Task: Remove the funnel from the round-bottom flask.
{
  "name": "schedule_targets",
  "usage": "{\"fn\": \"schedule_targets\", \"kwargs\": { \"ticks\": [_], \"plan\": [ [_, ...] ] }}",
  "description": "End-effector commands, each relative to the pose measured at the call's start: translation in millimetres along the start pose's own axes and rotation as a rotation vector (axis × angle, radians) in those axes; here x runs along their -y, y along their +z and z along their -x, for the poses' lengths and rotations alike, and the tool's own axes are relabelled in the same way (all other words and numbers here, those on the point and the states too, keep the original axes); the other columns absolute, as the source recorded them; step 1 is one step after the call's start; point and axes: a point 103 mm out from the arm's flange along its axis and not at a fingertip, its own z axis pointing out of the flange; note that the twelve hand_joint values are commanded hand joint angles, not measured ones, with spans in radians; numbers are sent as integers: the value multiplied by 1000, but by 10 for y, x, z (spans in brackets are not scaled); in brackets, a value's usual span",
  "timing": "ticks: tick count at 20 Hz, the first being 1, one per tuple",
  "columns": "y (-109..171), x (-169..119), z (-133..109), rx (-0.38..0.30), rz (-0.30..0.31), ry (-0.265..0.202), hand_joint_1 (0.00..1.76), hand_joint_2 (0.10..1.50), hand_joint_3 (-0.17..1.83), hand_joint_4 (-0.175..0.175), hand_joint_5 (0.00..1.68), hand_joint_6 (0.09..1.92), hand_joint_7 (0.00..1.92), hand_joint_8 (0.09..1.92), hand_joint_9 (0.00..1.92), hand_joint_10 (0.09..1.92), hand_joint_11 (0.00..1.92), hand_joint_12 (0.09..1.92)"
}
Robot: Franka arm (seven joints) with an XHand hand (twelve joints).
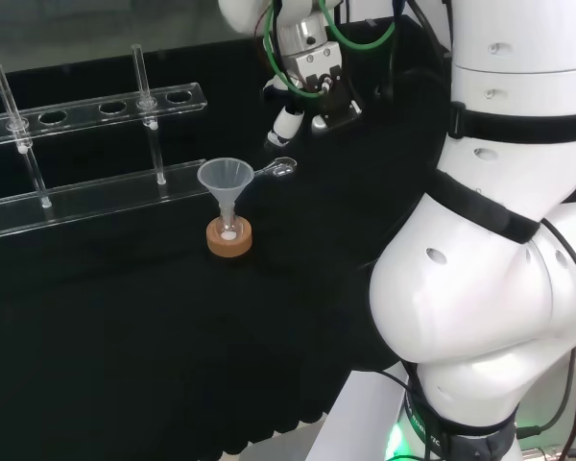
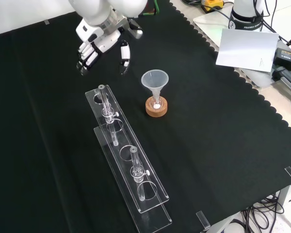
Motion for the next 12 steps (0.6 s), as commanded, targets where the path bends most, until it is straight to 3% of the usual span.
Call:
{"fn": "schedule_targets", "kwargs": {
  "ticks": [1, 12],
  "plan": [
    [-145, 260, -42, -10, -9, 22, 685, 623, 424, -9, 171, 87, 8, 487, 226, 679, 148, 1377],
    [-411, 759, -169, -46, 25, 41, 678, 633, 419, -12, 176, 87, 81, 542, 268, 688, 157, 1379]
  ]
}}
